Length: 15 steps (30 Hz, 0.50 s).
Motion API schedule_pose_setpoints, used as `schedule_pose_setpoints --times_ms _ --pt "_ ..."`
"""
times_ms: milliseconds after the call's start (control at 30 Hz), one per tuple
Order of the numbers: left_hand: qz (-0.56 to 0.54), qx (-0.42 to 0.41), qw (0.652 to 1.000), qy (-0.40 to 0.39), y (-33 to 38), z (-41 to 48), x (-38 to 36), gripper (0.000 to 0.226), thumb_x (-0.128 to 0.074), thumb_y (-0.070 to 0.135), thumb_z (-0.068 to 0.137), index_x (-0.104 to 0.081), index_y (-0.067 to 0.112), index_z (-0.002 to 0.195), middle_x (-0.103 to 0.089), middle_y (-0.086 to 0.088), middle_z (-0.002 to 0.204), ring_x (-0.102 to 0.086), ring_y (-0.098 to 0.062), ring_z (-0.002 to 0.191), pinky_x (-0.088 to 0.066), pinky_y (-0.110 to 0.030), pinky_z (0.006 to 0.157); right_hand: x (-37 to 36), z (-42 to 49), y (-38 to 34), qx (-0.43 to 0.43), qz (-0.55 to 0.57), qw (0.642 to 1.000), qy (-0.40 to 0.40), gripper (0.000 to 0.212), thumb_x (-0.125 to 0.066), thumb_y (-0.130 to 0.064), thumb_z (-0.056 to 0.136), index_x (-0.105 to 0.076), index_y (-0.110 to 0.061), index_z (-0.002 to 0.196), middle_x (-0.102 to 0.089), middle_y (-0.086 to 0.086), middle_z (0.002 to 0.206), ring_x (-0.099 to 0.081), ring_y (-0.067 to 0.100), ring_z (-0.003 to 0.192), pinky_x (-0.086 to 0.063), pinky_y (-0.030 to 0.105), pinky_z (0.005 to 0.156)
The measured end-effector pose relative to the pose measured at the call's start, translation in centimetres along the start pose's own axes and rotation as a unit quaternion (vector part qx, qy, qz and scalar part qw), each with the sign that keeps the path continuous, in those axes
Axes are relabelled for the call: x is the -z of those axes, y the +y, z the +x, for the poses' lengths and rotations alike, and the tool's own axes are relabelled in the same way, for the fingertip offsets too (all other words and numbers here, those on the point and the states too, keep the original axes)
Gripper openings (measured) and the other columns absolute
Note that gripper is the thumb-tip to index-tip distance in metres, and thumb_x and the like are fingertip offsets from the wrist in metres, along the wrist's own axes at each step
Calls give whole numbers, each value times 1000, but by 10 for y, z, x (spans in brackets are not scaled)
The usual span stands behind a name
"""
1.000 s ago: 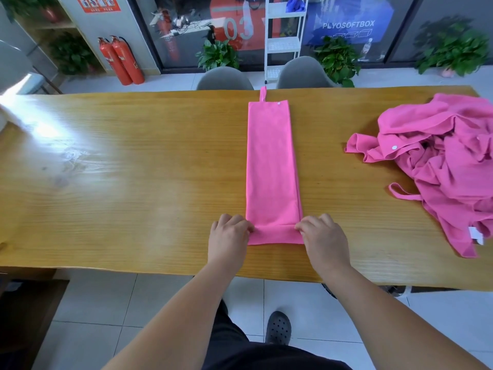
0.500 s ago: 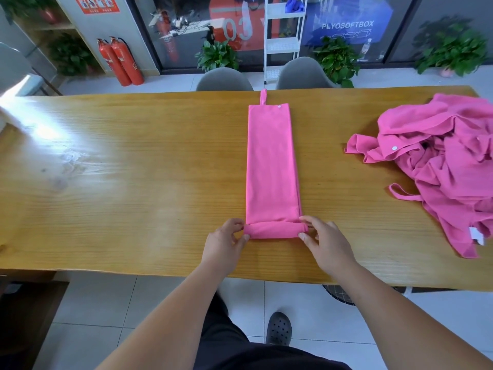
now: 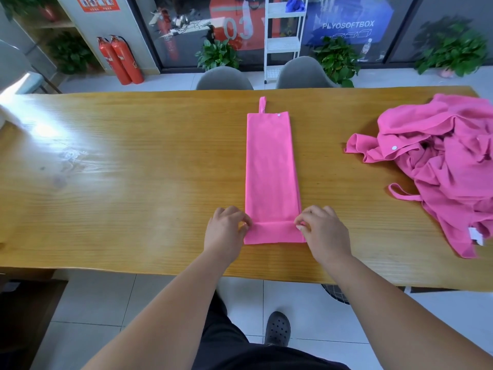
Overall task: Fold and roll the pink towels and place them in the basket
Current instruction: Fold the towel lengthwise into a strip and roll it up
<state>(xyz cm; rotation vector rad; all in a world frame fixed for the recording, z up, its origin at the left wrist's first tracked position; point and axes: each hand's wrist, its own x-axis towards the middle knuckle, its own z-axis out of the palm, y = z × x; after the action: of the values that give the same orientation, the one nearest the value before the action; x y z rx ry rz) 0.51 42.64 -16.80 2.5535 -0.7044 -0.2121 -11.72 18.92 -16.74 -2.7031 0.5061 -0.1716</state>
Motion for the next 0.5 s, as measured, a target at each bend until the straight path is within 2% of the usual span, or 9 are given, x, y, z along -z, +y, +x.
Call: schedule_pose_setpoints --times_ms 100,167,233,333,400,500 --pt "48 -63 996 48 -3 -10 -9 26 -70 5 92 -78 30 95 -70 17 104 -54 -19 94 -51 -43 80 -11 -9 5 56 -41 997 33 20 -76 -16 93 -79 -33 105 -70 -20 100 -53 12 89 -48 27 65" --pt "57 -87 992 76 -11 -24 -15 30 -68 8 94 -78 31 110 -71 18 110 -57 -20 94 -51 -42 78 -19 -22 15 79 -38 995 38 29 -69 -20 98 -75 -30 124 -70 -19 114 -53 13 92 -52 32 72" --pt "48 -100 991 79 -17 -36 -17 33 -70 20 96 -73 33 126 -70 20 124 -58 -17 100 -50 -37 83 -23 -33 24 96 -41 995 10 42 -65 -33 100 -63 -31 143 -62 -20 134 -53 13 101 -53 34 81" --pt "50 -81 994 44 -20 -37 -18 48 -78 36 92 -66 36 138 -63 24 136 -57 -14 109 -49 -36 89 -23 -30 27 88 -59 994 -27 58 -73 -37 96 -54 -35 150 -56 -23 143 -53 12 106 -53 32 85" --pt "46 -48 998 15 -18 -31 -17 52 -80 33 90 -64 38 140 -63 24 137 -57 -15 111 -49 -38 92 -17 -20 23 59 -38 997 -45 56 -73 -35 96 -55 -39 149 -57 -26 141 -53 10 109 -52 31 87" --pt "7 -8 1000 -20 -15 -19 -11 45 -72 36 98 -61 41 141 -62 25 138 -54 -14 115 -44 -38 97 -5 -8 19 16 31 996 -88 50 -66 -38 101 -54 -45 149 -56 -30 140 -49 8 116 -50 30 92"
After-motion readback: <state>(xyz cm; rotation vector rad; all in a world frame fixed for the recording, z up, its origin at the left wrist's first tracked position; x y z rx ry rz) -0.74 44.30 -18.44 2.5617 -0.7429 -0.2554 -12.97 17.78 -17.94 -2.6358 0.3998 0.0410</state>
